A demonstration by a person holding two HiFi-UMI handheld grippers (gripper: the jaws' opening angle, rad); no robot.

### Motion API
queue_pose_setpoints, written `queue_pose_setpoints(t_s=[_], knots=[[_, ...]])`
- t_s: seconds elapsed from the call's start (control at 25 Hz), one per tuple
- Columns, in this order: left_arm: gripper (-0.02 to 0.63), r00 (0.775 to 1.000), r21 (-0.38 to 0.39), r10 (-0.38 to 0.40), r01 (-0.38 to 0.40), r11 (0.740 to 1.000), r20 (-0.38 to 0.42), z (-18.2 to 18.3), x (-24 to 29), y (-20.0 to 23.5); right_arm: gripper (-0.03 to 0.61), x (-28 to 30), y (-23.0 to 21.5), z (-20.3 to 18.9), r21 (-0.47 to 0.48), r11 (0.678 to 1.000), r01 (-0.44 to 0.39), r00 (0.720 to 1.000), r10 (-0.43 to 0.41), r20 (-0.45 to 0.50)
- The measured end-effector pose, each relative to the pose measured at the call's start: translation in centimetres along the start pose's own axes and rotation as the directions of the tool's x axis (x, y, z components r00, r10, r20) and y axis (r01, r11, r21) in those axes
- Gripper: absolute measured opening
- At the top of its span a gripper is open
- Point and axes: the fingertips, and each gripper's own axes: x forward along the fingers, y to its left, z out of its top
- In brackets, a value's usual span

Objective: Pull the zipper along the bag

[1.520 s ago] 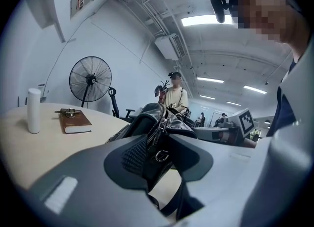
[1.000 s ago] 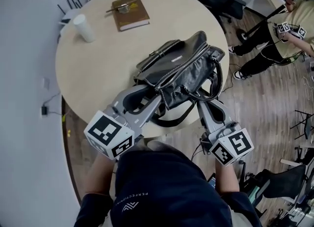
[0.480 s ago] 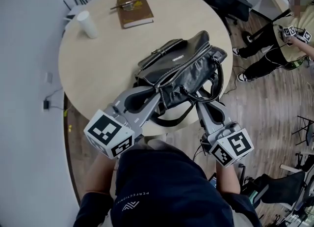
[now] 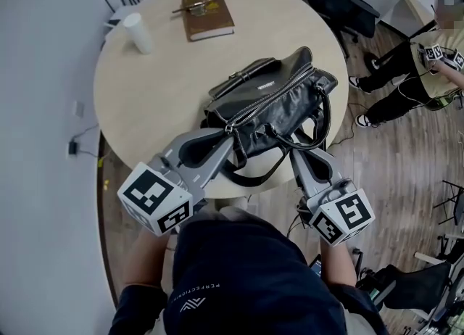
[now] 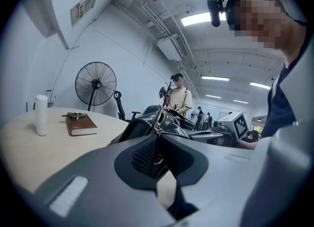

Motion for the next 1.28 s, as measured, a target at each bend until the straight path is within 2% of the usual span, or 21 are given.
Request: queue_pose_setpoints(t_s=[0.32, 0.56, 0.76, 0.92, 1.12, 1.28], knots=[[0.029, 0.999, 0.014, 0.037, -0.036, 0.999, -0.013, 0.4, -0.3, -0.3, 0.003, -0.3, 0.3, 0.3, -0.021, 0.999, -0.037, 0.999, 0.038, 0.002], [0.029, 0.998, 0.036, 0.045, -0.044, 0.998, -0.054, 0.5, -0.2, -0.4, 0.003, -0.6, 0.3, 0.3, -0.029, 0.998, -0.061, 0.998, 0.061, 0.005], [0.028, 0.997, 0.002, -0.019, 0.02, 1.0, -0.075, 0.3, -0.6, -0.3, 0.003, -0.6, 0.8, -0.1, -0.034, 0.998, -0.05, 0.999, 0.05, -0.001], [0.028, 0.992, 0.005, -0.059, 0.06, 0.998, -0.111, 0.9, -0.4, -0.5, 0.003, -0.7, 1.1, 0.1, -0.037, 0.999, -0.026, 1.0, 0.026, -0.004], [0.028, 0.98, -0.08, -0.151, 0.142, 0.987, -0.131, 1.4, -0.5, -0.7, 0.003, -0.7, 1.1, 0.2, -0.008, 1.0, 0.026, 1.0, -0.026, 0.012], [0.028, 0.968, -0.105, -0.194, 0.179, 0.978, -0.157, 1.7, -0.8, -0.7, 0.003, -0.6, 1.3, 0.2, 0.008, 0.998, 0.064, 0.998, -0.064, 0.021]])
